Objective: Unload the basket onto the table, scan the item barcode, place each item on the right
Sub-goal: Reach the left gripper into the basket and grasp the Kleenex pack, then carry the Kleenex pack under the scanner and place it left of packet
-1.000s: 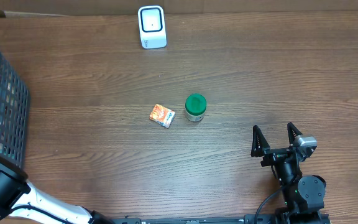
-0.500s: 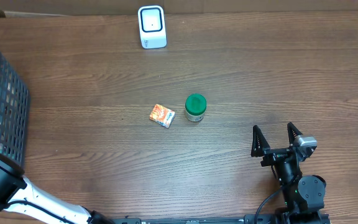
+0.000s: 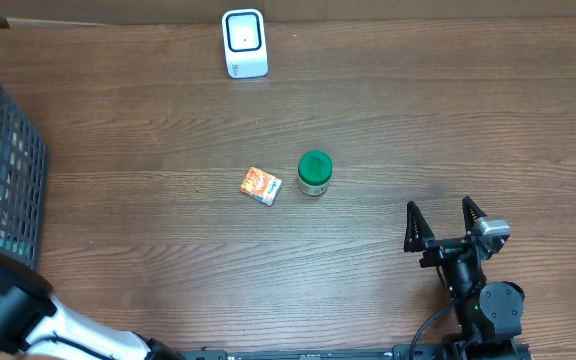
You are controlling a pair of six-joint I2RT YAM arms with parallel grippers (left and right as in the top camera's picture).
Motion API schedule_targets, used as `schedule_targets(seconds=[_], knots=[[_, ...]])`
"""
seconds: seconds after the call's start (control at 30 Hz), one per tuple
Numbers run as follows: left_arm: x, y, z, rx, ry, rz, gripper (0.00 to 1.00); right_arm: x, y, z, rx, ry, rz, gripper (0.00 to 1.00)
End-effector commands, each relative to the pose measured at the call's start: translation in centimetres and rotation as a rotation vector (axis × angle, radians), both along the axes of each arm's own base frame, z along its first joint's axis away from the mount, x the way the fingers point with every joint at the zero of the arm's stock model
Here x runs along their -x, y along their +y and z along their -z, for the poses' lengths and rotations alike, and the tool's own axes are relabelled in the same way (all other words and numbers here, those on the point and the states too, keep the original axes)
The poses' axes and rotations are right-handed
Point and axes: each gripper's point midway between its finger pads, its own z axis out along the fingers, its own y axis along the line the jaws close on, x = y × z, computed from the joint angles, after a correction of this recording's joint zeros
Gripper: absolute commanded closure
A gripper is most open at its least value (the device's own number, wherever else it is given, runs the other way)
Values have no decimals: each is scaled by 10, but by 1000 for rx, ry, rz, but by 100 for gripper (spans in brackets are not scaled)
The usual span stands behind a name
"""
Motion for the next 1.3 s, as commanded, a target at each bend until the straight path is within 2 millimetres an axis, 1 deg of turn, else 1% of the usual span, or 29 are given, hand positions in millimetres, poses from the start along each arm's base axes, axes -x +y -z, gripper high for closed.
schedule_targets(seconds=[0.0, 0.03, 0.1, 0.13, 0.17, 0.2, 0.27, 0.33, 0.4, 0.43, 0.53, 0.63, 0.67, 0.7, 0.73, 0.8, 0.83, 0.87, 0.9, 0.97, 1.1, 1.27], knots=[[-22, -31, -133, -197, -348, 22, 96, 0, -1, 2, -3, -4, 5, 0], [-31, -45, -152, -197, -428, 67, 96, 0, -1, 2, -3, -4, 5, 0], [-52, -79, -184, -160, -587, 187, 96, 0, -1, 2, -3, -4, 5, 0], [-60, -99, -198, -134, -653, 250, 96, 0, -1, 2, -3, -4, 5, 0], [-66, -118, -207, -107, -698, 305, 96, 0, -1, 2, -3, -4, 6, 0], [-76, -158, -218, -49, -741, 433, 96, 0, -1, 2, -3, -4, 5, 0], [-83, -200, -216, 9, -710, 560, 96, 0, -1, 2, -3, -4, 5, 0], [-89, -237, -204, 77, -646, 673, 96, 0, -1, 2, -3, -4, 5, 0], [-96, -278, -183, 160, -559, 808, 96, 0, -1, 2, -3, -4, 5, 0], [-99, -294, -170, 190, -511, 857, 96, 0, -1, 2, -3, -4, 5, 0], [-107, -331, -131, 242, -382, 951, 96, 0, -1, 2, -3, -4, 6, 0], [-119, -368, -86, 274, -284, 1054, 96, 0, -1, 2, -3, -4, 5, 0], [-123, -382, -70, 286, -259, 1096, 96, 0, -1, 2, -3, -4, 5, 0], [-127, -399, -47, 298, -224, 1147, 96, 0, -1, 2, -3, -4, 5, 0], [-128, -408, -33, 301, -198, 1170, 96, 0, -1, 2, -3, -4, 5, 0], [-130, -426, 3, 296, -130, 1215, 96, 0, -1, 2, -3, -4, 5, 0], [-130, -432, 16, 297, -107, 1230, 96, 0, -1, 2, -3, -4, 5, 0], [-130, -443, 40, 313, -67, 1256, 96, 0, -1, 2, -3, -4, 5, 0], [-130, -449, 53, 323, -46, 1268, 96, 0, -1, 2, -3, -4, 5, 0], [-130, -458, 75, 340, -11, 1285, 96, 0, -1, 2, -3, -4, 5, 0], [-134, -472, 110, 378, 40, 1287, 96, 0, -1, 2, -3, -4, 5, 0], [-136, -489, 142, 436, 67, 1299, 96, 0, -1, 2, -3, -4, 5, 0]])
